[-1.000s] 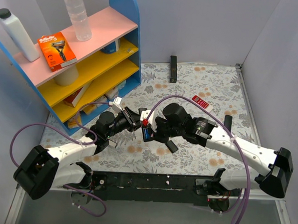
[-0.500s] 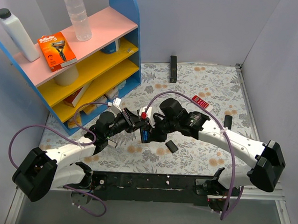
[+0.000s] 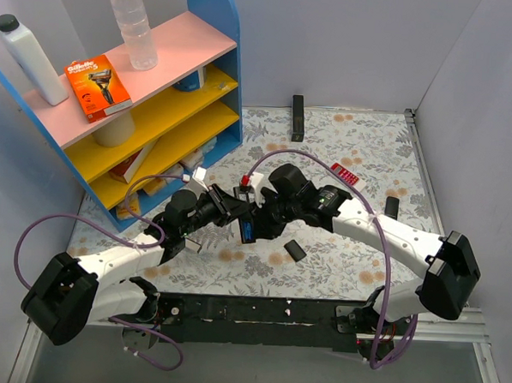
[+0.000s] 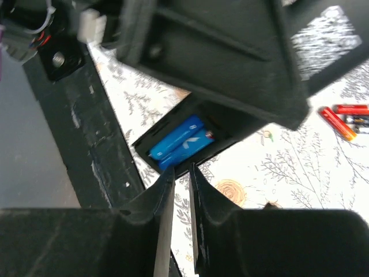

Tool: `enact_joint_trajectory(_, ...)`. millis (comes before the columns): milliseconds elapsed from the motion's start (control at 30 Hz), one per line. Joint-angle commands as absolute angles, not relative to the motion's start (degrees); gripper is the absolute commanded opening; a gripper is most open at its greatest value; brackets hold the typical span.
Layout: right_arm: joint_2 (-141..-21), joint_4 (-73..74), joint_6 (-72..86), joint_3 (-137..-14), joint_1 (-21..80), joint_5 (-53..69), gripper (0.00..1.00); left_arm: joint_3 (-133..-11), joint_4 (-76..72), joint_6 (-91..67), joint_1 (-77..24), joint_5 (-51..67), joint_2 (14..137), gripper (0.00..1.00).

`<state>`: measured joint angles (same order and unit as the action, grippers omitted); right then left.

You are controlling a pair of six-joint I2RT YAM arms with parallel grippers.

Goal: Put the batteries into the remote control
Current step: Load the battery into the remote control, then pick up the battery cover at the center of the board.

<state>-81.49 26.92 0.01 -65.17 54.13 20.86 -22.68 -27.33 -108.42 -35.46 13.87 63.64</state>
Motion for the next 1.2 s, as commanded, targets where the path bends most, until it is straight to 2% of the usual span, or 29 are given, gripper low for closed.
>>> enact_joint_trajectory(0, -83.94, 19.25, 4.04, -66.10, 54.05, 6.42, 0.23, -27.95, -34.98, -123.13, -37.27, 21.36, 58.98, 0.00)
enact_joint_trajectory(200, -80.96, 12.24, 5.01, -61.09, 55.99, 1.14, 0.24, -27.86, -33.93, -123.49, -37.27, 19.78, 58.27, 0.00)
enact_joint_trajectory(333, -79.54, 12.83, 7.20, -61.26, 55.99, 0.36, 0.25, -27.42, -32.70, -120.95, -37.27, 18.11, 57.92, 0.00)
enact_joint_trajectory(367, -78.50, 13.70, 7.64, -61.35, 55.99, -3.22, 0.26, -26.81, -31.04, -120.24, -37.27, 17.24, 57.40, 0.00)
enact_joint_trajectory(433, -77.35, 16.85, 8.69, -61.52, 55.72, -6.23, 0.33, -25.58, -31.46, -116.82, -37.18, 14.87, 56.78, 0.00)
enact_joint_trajectory(467, -76.82, 18.35, 9.31, -61.61, 55.64, -8.76, 0.41, -24.71, -30.25, -115.76, -37.18, 13.98, 56.17, 0.00)
enact_joint_trajectory(500, -75.86, 19.76, 9.66, -61.79, 55.46, -9.48, 0.53, -23.91, -29.71, -114.01, -37.00, 13.10, 55.81, 0.00)
enact_joint_trajectory(600, -74.45, 26.52, 11.33, -61.26, 54.76, -11.95, 0.66, -20.67, -30.76, -111.45, -36.13, 11.52, 54.67, 0.00)
enact_joint_trajectory(700, -73.83, 32.07, 12.91, -59.95, 54.32, -12.66, 0.72, -18.03, -30.41, -109.69, -35.77, 9.85, 53.53, 0.00)
enact_joint_trajectory(967, -75.14, 33.49, 17.22, -50.38, 54.23, -11.34, 0.76, -13.54, -29.71, -107.66, -35.42, 6.33, 50.28, 0.00)
enact_joint_trajectory(1167, -80.05, 30.41, 17.31, -48.43, 54.32, -12.91, 0.77, -12.48, -28.74, -107.40, -35.33, 5.36, 48.78, 0.00)
